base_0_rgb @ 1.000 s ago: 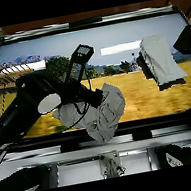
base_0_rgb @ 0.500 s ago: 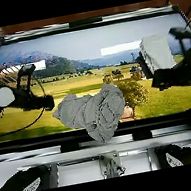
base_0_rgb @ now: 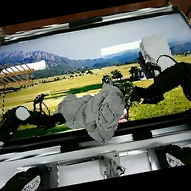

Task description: Fold the shirts.

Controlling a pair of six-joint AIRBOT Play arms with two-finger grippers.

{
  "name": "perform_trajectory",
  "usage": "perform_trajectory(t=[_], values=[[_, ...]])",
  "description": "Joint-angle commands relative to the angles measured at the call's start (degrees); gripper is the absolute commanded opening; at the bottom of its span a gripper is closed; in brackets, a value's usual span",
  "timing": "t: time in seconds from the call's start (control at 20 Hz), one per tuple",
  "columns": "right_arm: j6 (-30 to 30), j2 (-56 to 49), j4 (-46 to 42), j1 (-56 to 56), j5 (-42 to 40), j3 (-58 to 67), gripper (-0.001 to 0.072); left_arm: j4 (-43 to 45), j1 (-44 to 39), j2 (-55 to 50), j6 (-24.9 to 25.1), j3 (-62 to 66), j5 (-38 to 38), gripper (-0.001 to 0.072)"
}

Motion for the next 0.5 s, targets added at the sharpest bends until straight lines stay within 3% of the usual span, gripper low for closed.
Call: perform_trajectory(t=[0.0,0.2,0.35,0.45], values=[[-0.59,-3.52,6.62,0.04,5.11,-4.26,0.0672,-6.95,-2.14,-4.85,0.83,-1.73,8.33,0.0719],[-4.26,-7.39,10.51,0.04,6.56,-4.87,0.0672,-8.07,-3.54,-7.52,0.74,-1.73,10.91,0.0699],[-4.57,-8.55,11.47,0.04,8.74,-4.87,0.0672,-8.09,-3.50,-7.50,-0.70,-1.60,13.53,0.0296],[-4.59,-8.55,12.41,0.63,11.37,-4.87,0.0672,-8.04,-3.50,-7.50,-1.40,-1.49,13.99,0.0102]])
